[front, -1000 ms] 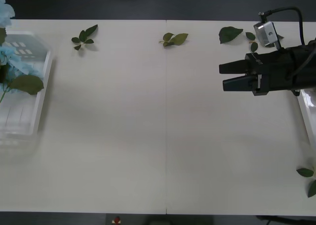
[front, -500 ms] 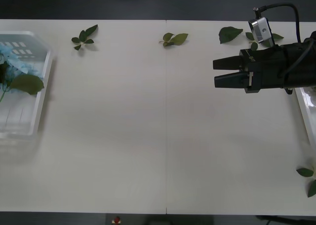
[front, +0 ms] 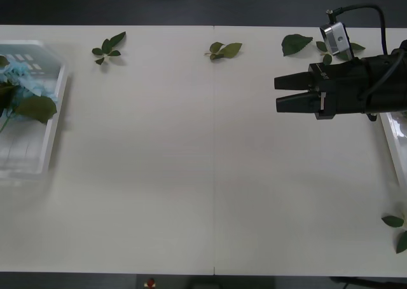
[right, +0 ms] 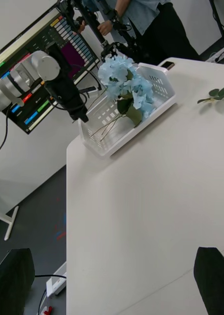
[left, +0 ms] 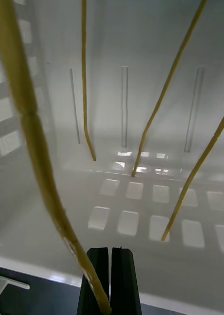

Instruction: Put the red flowers into the right box and the blue flowers into the left box

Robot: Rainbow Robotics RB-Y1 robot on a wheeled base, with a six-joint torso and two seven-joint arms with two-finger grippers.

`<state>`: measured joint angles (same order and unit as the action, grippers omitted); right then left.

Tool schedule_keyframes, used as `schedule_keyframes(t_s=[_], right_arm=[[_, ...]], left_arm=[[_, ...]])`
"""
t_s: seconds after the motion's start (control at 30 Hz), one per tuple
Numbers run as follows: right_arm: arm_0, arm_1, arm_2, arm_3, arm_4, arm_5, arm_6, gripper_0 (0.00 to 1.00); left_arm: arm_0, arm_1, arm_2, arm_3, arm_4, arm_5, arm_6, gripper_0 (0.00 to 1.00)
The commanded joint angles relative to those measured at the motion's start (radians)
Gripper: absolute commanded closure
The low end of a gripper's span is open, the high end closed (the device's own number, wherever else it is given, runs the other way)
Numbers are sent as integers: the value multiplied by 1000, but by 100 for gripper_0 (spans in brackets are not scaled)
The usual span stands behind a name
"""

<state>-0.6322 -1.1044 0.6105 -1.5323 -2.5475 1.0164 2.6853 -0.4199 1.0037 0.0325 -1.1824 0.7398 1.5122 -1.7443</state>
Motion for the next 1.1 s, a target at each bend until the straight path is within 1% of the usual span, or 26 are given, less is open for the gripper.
schedule_keyframes(t_s=[0.03, 0.07, 0.1, 0.13, 0.23, 0.43, 0.67, 0.8, 0.97, 1.1], right_arm=[[-17, -23, -18, -19, 1, -2, 20, 16], [-17, -23, -18, -19, 1, -2, 20, 20], [-17, -23, -18, -19, 1, -2, 20, 25], [-17, -23, -18, -19, 1, -2, 20, 28], [-17, -23, -18, -19, 1, -2, 20, 31], [-17, -23, -18, -19, 1, -2, 20, 32], [-17, -23, -18, -19, 1, -2, 20, 31], [-17, -23, -18, -19, 1, -2, 20, 31], [-17, -23, -18, -19, 1, -2, 20, 31], [-17, -23, -18, -19, 1, -2, 20, 31]], left_arm=[[-19, 4, 15, -13, -5, -9, -14, 98], [-19, 4, 21, -19, -7, -9, -17, 68], [-19, 4, 27, -25, -8, -9, -23, 19], [-19, 4, 33, -28, -8, -9, -26, 0], [-19, 4, 53, -39, -5, -9, -60, 0], [-28, 4, 118, -66, -3, 10, -170, 0], [-62, 4, 247, -126, -2, 154, -299, 0], [-71, 4, 313, -201, 26, 247, -363, 0], [-71, 4, 356, -303, 142, 333, -466, 0], [-71, 4, 356, -347, 291, 347, -529, 0]])
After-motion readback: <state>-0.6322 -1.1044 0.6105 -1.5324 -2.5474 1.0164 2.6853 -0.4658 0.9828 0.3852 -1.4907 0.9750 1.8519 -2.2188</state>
